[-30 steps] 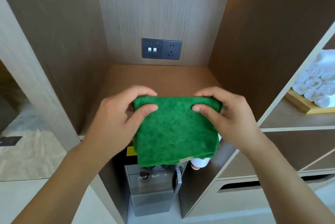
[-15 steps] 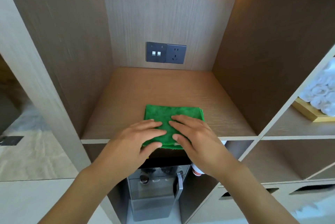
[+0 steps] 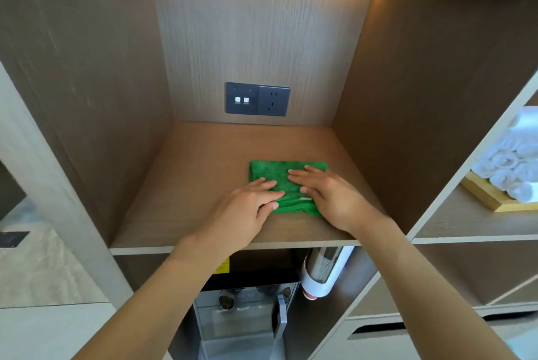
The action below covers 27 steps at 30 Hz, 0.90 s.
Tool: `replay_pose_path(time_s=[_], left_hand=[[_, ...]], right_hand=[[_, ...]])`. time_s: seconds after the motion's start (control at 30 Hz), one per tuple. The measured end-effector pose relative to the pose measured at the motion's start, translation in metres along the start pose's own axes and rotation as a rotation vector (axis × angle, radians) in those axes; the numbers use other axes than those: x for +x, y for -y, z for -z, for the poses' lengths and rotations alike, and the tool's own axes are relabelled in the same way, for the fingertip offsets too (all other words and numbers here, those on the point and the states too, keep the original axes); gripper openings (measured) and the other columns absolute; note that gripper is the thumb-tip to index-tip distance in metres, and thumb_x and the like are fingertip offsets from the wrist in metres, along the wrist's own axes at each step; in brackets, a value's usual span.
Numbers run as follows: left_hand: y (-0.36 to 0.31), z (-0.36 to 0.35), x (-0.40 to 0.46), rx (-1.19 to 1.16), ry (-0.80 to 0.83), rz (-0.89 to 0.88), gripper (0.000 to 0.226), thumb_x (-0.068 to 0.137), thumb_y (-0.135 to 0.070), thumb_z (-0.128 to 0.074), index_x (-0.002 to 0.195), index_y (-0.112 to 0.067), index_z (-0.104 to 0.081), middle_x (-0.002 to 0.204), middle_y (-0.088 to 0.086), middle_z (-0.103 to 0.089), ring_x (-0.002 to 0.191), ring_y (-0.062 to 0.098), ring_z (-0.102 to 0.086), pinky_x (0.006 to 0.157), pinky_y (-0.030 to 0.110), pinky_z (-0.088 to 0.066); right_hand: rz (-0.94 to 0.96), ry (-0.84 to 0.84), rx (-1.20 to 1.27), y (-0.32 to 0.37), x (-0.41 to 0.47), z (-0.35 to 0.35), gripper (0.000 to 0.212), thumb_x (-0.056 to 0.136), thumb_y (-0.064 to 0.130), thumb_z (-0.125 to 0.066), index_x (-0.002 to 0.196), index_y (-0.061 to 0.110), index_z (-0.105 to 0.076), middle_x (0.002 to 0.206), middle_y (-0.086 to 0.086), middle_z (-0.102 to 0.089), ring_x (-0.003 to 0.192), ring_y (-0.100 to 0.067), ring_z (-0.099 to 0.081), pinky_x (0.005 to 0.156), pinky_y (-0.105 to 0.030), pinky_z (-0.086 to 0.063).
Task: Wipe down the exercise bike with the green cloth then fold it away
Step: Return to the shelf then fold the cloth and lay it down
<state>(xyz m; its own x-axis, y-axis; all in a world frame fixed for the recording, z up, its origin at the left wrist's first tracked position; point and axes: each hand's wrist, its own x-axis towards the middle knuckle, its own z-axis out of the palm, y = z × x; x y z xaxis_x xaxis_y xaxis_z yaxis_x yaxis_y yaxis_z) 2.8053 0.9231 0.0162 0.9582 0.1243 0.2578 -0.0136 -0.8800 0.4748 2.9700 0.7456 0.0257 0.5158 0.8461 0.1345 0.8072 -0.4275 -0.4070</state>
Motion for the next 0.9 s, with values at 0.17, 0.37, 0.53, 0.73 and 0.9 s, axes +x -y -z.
replay_pose_path(time_s=[0.17,0.37,0.53,0.73,0.9], left_hand=[[-0.013,-0.016,0.054,0.083,0.108,0.01,0.049,0.11,-0.021,-0.046,0.158,-0.026,-0.041,0.17,-0.002,-0.029,0.159,0.019,-0.019,0.128,0.035,-0.016],[-0.016,-0.02,0.04,0.19,0.067,0.012,0.051,0.11,-0.031,-0.041,0.161,-0.027,-0.034,0.171,-0.004,-0.025,0.16,0.018,-0.016,0.126,0.044,-0.026],[-0.021,-0.018,0.009,0.208,0.101,-0.003,0.078,0.095,-0.061,-0.009,0.16,-0.028,-0.036,0.172,-0.011,-0.017,0.159,0.008,-0.013,0.127,0.042,-0.023],[-0.017,-0.017,0.042,0.22,0.172,0.014,0.077,0.096,-0.063,-0.015,0.163,-0.028,-0.029,0.173,-0.01,-0.012,0.16,0.008,-0.009,0.129,0.041,-0.019],[-0.002,-0.015,0.09,0.215,0.211,0.014,0.056,0.109,-0.038,-0.045,0.162,-0.024,-0.032,0.173,-0.003,-0.018,0.16,0.014,-0.015,0.13,0.04,-0.018]], right_hand=[[-0.16,0.005,-0.125,-0.02,0.026,0.027,0.05,0.109,0.009,-0.045,0.152,0.032,-0.053,0.164,0.014,-0.041,0.158,-0.021,-0.026,0.127,-0.043,-0.02],[-0.154,-0.097,-0.172,-0.007,-0.01,0.018,0.058,0.103,0.009,-0.045,0.159,0.025,-0.043,0.168,0.002,-0.037,0.157,-0.023,-0.03,0.127,-0.046,-0.024],[-0.126,0.014,-0.186,0.009,-0.047,0.009,0.06,0.111,0.048,-0.033,0.166,0.025,-0.025,0.174,0.007,-0.018,0.162,-0.017,-0.011,0.129,-0.043,-0.017],[-0.173,0.097,-0.147,-0.006,-0.022,0.012,0.075,0.108,0.058,-0.034,0.168,0.022,-0.007,0.176,0.005,0.002,0.162,-0.018,0.007,0.132,-0.043,-0.005],[-0.249,0.147,-0.15,-0.02,0.019,0.02,0.076,0.109,0.056,-0.035,0.168,0.02,-0.004,0.176,0.002,0.006,0.162,-0.021,0.009,0.132,-0.046,-0.004]])
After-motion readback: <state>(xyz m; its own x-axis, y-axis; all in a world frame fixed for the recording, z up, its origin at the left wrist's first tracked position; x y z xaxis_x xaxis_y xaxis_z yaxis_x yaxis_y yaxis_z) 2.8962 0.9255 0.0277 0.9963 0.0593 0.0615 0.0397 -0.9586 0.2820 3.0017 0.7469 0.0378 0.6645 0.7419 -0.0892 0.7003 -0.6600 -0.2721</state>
